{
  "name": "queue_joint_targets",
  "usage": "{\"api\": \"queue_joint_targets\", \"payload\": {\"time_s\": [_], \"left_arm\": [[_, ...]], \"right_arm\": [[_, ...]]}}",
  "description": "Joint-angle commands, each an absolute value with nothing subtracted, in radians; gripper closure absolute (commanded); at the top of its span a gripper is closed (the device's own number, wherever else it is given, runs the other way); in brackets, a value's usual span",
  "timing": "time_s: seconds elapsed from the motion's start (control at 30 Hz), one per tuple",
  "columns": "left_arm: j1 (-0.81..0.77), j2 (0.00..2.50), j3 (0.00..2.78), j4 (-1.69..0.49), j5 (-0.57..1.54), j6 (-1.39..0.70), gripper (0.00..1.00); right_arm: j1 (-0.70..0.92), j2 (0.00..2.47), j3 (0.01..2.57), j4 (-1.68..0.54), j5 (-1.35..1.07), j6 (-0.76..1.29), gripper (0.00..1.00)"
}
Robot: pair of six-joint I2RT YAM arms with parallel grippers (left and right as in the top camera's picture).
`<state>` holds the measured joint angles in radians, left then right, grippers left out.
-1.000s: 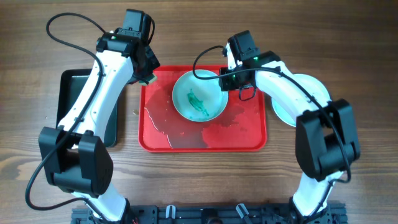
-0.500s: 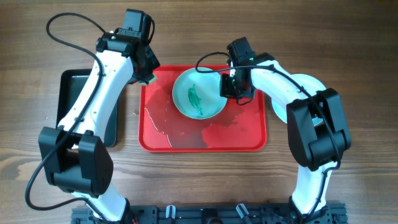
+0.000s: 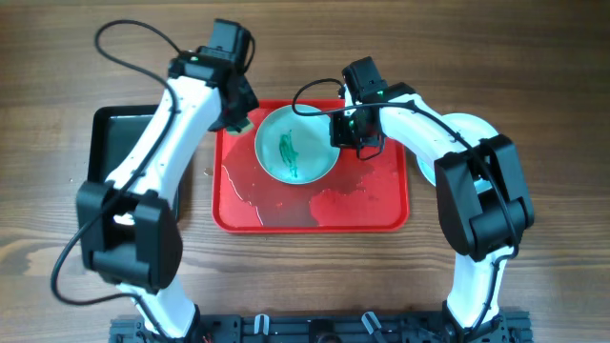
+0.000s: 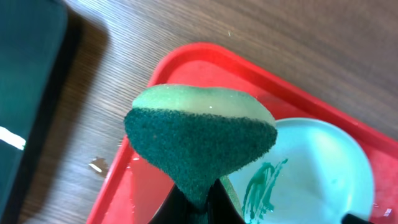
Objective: Clean dirty plates on tray and stack at the side
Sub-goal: 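Grasp the rim of the remaining small plate with the right gripper, then scrub the remaining small plate with the sponge in the left gripper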
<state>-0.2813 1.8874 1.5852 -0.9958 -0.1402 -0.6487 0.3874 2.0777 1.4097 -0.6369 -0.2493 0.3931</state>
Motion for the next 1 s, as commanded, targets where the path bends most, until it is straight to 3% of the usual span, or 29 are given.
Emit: {"api": "queue_joint_targets", "payload": {"time_s": [0.0, 0.37, 0.63, 0.77, 0.87, 0.97], "left_arm": [[-0.327, 1.957, 1.581, -0.979, -0.12, -0.634, 0.96], [-0.413, 2.164, 1.581, -0.902, -0.014, -0.345, 0.96], [-0.421, 2.199, 1.58, -0.934, 0.37, -0.086, 0.96], [-0.444, 2.199, 1.58, -0.916, 0.408, -0.1, 0.96], [-0.443, 2.199, 1.58, -0.852, 0.301, -0.256, 0.96], [-0.444, 2.199, 1.58, -0.826, -0.188, -0.542, 0.96]], "right_arm": [[0.384, 2.105, 1.398, -0.621, -0.245, 0.369, 0.96], [0.379, 2.105, 1.398, -0.614, -0.286, 0.329, 0.96], [0.306, 2.155, 1.398, -0.583, -0.531, 0.229, 0.96], [0.305, 2.162, 1.398, -0.569, -0.54, 0.237, 0.96], [0.305, 2.162, 1.398, -0.57, -0.54, 0.238, 0.96], [0.305, 2.162, 1.398, -0.569, -0.54, 0.239, 0.96]]}}
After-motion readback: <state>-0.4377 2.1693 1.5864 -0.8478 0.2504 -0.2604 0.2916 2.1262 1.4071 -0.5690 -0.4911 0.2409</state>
